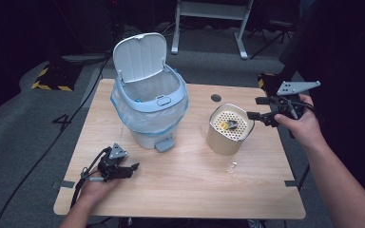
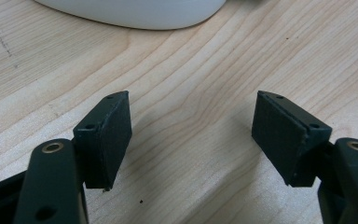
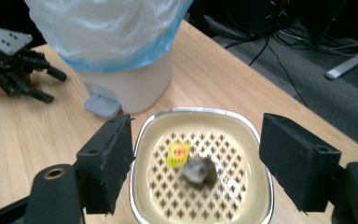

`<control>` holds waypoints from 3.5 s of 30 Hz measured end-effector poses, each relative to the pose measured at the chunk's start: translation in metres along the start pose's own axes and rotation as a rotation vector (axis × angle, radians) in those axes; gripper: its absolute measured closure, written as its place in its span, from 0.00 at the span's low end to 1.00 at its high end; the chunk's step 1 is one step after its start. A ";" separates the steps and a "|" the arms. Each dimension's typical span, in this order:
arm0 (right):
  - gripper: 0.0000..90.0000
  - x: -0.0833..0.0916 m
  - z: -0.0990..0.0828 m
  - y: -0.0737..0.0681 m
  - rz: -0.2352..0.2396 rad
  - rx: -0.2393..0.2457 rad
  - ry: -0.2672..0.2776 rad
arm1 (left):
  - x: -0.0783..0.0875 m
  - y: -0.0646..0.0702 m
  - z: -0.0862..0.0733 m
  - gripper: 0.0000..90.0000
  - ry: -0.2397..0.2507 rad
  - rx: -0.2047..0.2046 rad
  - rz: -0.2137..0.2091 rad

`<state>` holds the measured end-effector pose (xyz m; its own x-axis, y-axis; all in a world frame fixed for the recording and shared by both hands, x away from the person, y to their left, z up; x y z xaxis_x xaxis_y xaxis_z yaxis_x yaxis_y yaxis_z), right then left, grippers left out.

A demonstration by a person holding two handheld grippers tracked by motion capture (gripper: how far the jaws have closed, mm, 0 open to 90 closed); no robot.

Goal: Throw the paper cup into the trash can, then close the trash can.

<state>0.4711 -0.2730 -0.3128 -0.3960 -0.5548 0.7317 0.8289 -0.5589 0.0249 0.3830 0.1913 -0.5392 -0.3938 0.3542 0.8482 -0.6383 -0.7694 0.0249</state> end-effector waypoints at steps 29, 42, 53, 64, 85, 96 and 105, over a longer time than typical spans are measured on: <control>0.29 -0.031 -0.139 -0.014 -0.031 -0.111 -0.034 | 0.002 -0.002 -0.001 0.33 -0.009 0.012 0.010; 0.29 -0.071 -0.188 -0.025 -0.057 -0.148 -0.063 | 0.002 -0.003 -0.002 0.32 -0.009 0.013 0.011; 0.28 -0.097 -0.208 -0.031 -0.066 -0.157 -0.137 | 0.002 -0.004 -0.002 0.31 -0.015 0.008 0.009; 0.24 -0.105 -0.216 -0.033 -0.113 -0.164 -0.142 | 0.003 -0.004 0.002 0.33 -0.045 -0.021 0.018; 0.23 -0.106 -0.215 -0.033 -0.117 -0.171 -0.141 | 0.054 -0.007 0.004 0.63 0.009 -0.017 -0.078; 0.23 -0.106 -0.215 -0.033 -0.117 -0.172 -0.141 | 0.105 -0.009 0.037 0.61 0.066 -0.035 -0.149; 0.23 -0.106 -0.215 -0.033 -0.117 -0.172 -0.141 | 0.162 -0.024 0.070 0.65 0.217 -0.019 -0.138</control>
<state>0.4010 -0.3283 -0.5377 -0.4159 -0.3956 0.8188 0.6966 -0.7174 0.0072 0.3816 0.2299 -0.3655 -0.4335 0.5630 0.7036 -0.7076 -0.6962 0.1210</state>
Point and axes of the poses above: each handheld gripper's, and its own axes: x roughly backward along the jaws, z roughly out of its top, y roughly to its right, the point moved 5 cm from there along -x, roughly forward along the jaws, and after that the axes turned 13 degrees about -y, right-handed, at the moved point
